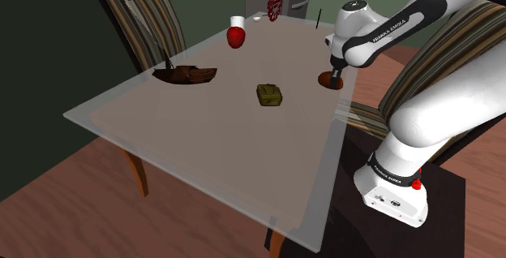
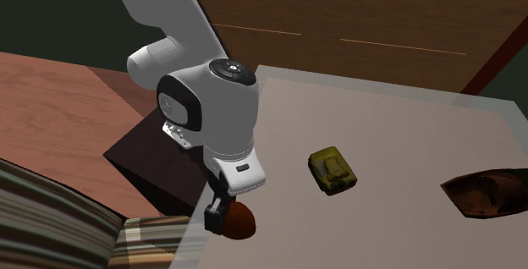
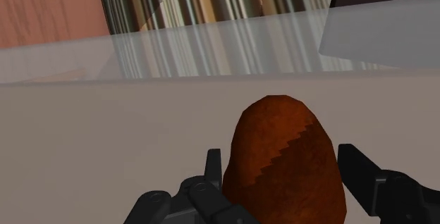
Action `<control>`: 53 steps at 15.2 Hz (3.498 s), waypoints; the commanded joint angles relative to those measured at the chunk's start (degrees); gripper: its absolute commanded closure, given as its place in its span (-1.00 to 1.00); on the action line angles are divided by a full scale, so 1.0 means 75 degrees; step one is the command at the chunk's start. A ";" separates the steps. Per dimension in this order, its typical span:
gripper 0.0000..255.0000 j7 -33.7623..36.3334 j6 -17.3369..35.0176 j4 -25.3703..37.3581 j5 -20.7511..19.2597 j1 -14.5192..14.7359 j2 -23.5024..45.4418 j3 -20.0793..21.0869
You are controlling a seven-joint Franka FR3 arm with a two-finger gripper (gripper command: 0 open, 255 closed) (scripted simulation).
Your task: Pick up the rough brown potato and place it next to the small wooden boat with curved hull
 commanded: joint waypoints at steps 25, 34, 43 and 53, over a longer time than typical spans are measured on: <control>1.00 -0.1266 -0.3204 0.1404 0.1273 0.0469 -0.1905 0.0379; 1.00 -0.1563 -0.4148 0.2157 0.1547 0.0563 -0.2129 0.0541; 1.00 -0.0615 -0.4517 0.2836 0.2103 0.1084 -0.1450 0.1430; 1.00 0.0916 -0.4833 0.4316 0.2670 0.1759 0.0240 0.2642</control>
